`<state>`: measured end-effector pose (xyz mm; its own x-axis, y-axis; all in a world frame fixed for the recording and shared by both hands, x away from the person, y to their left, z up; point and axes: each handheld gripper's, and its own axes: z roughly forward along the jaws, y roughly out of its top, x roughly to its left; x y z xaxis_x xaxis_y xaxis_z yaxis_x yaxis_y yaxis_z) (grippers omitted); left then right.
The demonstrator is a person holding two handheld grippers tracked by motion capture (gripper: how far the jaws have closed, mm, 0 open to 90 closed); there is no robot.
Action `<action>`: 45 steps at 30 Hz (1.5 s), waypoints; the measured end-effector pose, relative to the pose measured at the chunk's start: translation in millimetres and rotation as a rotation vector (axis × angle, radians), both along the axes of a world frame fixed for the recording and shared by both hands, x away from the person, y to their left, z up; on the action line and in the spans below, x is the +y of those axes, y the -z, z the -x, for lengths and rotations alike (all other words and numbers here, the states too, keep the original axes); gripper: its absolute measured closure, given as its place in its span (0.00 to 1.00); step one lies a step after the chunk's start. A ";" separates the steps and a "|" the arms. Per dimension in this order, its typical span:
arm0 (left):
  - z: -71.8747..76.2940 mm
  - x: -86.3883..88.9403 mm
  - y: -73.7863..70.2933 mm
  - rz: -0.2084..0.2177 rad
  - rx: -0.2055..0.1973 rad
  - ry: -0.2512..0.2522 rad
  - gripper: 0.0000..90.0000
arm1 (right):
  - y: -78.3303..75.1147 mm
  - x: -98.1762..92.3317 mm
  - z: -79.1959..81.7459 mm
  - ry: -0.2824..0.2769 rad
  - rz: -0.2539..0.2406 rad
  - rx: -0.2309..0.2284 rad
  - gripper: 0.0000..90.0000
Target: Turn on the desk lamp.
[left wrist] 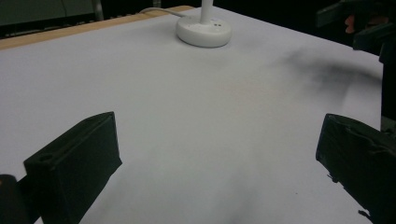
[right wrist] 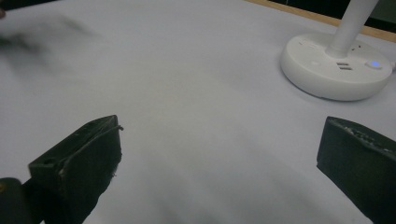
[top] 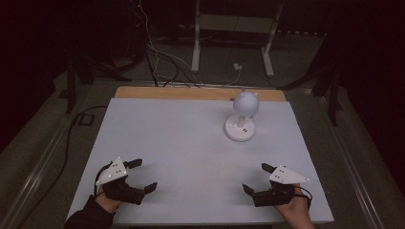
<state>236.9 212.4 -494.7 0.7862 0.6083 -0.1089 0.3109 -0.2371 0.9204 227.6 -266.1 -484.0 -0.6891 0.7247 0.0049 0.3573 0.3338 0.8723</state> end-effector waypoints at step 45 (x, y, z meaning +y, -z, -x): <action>0.4 -0.3 -0.8 0.004 -0.002 0.002 0.00 | -54.9 21.9 -50.1 0.094 -0.035 -0.095 0.00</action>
